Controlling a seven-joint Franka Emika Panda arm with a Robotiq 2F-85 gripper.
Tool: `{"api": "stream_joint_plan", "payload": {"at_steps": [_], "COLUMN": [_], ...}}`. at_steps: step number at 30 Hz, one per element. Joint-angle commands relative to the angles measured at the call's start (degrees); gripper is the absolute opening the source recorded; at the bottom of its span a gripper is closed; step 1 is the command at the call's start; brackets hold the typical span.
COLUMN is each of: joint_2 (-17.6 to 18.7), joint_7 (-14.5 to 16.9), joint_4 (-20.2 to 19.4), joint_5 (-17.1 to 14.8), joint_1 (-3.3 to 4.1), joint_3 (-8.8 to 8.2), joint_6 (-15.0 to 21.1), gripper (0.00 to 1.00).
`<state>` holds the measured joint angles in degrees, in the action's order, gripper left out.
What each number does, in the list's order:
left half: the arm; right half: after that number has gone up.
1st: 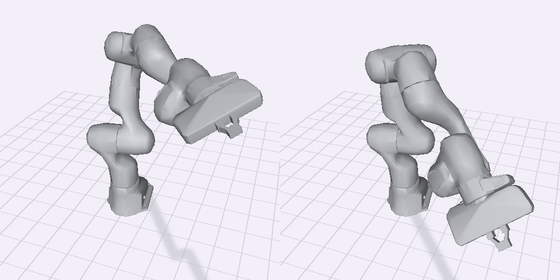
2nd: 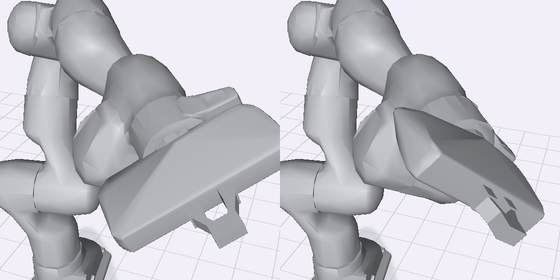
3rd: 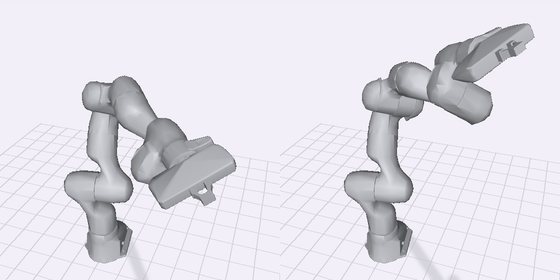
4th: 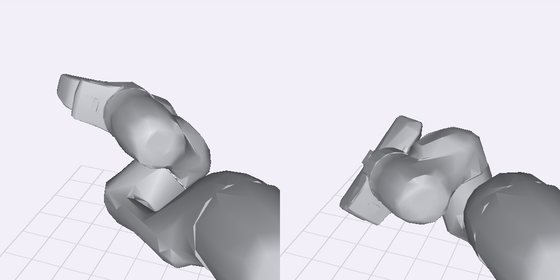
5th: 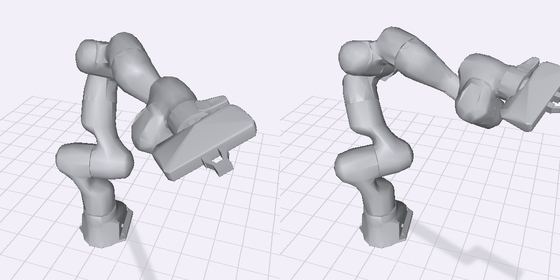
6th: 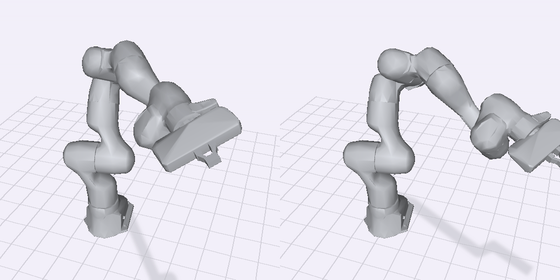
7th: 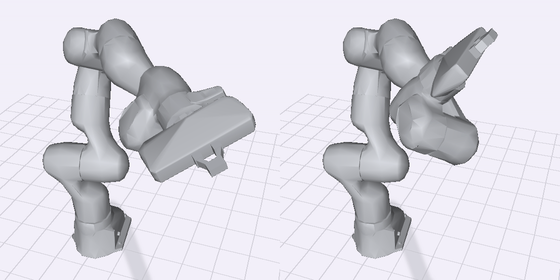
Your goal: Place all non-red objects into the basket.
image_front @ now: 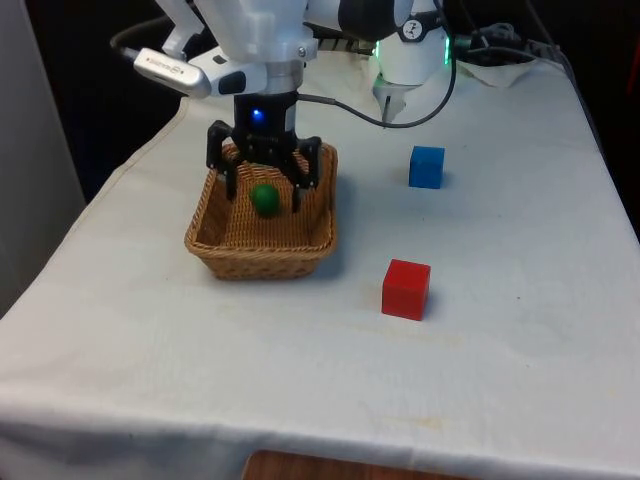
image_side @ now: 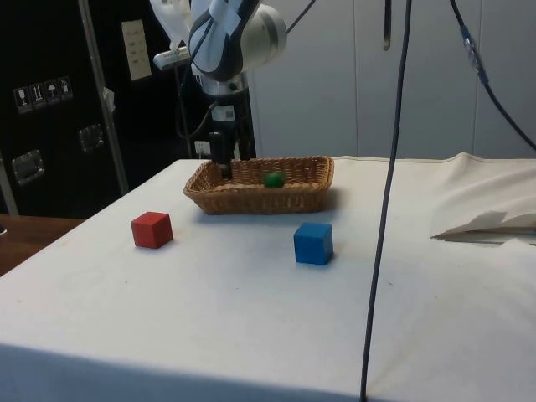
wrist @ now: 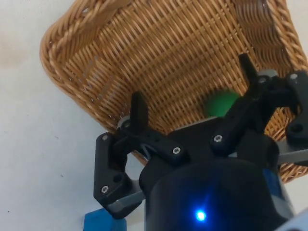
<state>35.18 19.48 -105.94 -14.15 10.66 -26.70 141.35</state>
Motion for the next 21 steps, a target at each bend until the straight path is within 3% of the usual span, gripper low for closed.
{"api": "stream_joint_plan", "payload": {"at_steps": [1,5,6,7,8,14,16,17,21], "joint_2": [0.06,0.06,0.06,0.06,-0.17,-2.81,-2.86,-4.18,-6.02], "joint_7": [0.57,0.57,0.00,0.57,0.52,0.40,0.52,0.34,0.23], "joint_4": [0.29,0.29,0.00,0.29,0.23,-0.11,0.29,-0.40,-0.97], "joint_5": [-0.52,-0.52,-0.06,-0.52,-0.40,0.46,0.17,0.86,1.38], "joint_1": [-0.52,-0.52,-0.06,-0.52,-0.46,0.40,0.11,0.52,0.57], "joint_3": [0.46,0.46,0.00,0.46,0.34,-1.09,-0.86,-1.32,-1.43], "joint_6": [-0.29,-0.29,0.00,-0.29,-0.46,-2.69,-3.21,-3.78,-4.98], "gripper": [0.99,1.00,1.00,1.00,1.00,1.00,1.00,1.00,1.00]}}
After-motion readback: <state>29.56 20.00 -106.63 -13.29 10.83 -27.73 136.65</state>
